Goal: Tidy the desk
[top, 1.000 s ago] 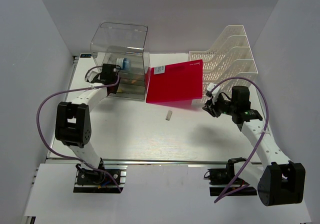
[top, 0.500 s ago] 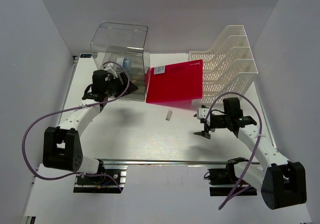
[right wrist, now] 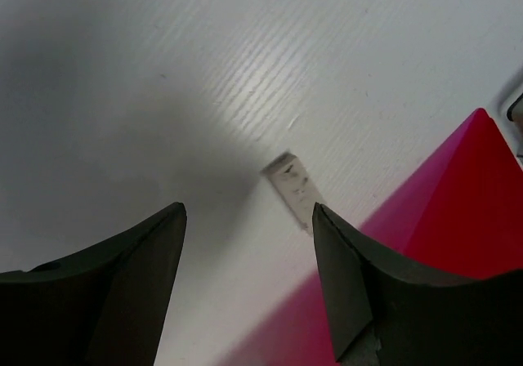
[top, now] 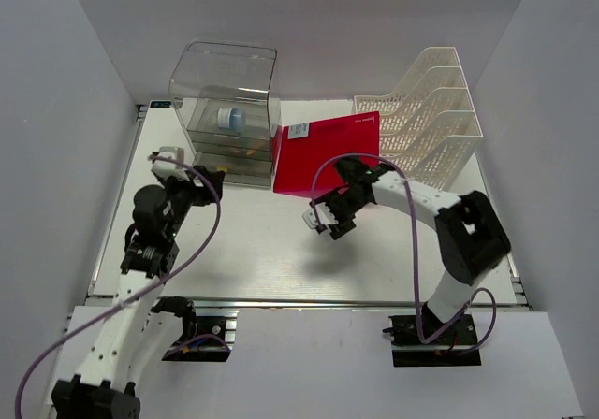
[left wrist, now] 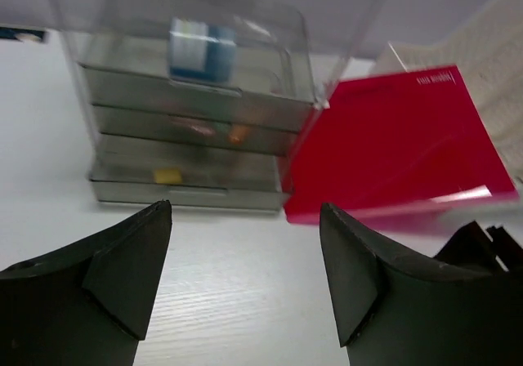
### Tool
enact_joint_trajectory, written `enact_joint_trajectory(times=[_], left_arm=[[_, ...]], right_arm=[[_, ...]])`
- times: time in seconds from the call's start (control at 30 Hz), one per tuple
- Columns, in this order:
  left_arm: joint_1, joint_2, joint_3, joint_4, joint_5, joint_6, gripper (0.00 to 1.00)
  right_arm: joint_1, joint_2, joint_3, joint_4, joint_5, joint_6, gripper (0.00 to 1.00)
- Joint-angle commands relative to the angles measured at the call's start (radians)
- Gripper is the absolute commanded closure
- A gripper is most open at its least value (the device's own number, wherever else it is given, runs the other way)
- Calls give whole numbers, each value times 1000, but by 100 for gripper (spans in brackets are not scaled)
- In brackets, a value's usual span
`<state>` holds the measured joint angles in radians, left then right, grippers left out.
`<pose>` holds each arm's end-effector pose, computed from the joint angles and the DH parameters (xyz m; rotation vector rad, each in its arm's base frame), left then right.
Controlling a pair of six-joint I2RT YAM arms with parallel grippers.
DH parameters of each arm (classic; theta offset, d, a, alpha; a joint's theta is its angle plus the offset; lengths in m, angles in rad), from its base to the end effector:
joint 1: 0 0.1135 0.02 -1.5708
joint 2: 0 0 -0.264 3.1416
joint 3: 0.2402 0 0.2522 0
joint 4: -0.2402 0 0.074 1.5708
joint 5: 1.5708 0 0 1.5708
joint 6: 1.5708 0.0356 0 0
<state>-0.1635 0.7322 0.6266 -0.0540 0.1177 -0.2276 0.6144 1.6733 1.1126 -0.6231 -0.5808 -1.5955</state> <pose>0.1784 -0.0337 0.3065 0.0316 1.7448 -0.3892 0.2547 0.2036 0.2006 -2.3014 0.9931 0.4286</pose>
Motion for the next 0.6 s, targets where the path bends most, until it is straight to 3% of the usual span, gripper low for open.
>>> enact_joint_trajectory(times=[0.0,0.2,0.57], left_arm=[[-5,-103,-50,29,-242,28,17],[-5,-123,-44,19,-273,27,17],[-5,-122,-38,5,-277,27,17]], right_arm=[[37,100,134,-128,154,-133,31],[61,233,283,-201,249,-190,33],[99,353,378,-214,299,-247,37]])
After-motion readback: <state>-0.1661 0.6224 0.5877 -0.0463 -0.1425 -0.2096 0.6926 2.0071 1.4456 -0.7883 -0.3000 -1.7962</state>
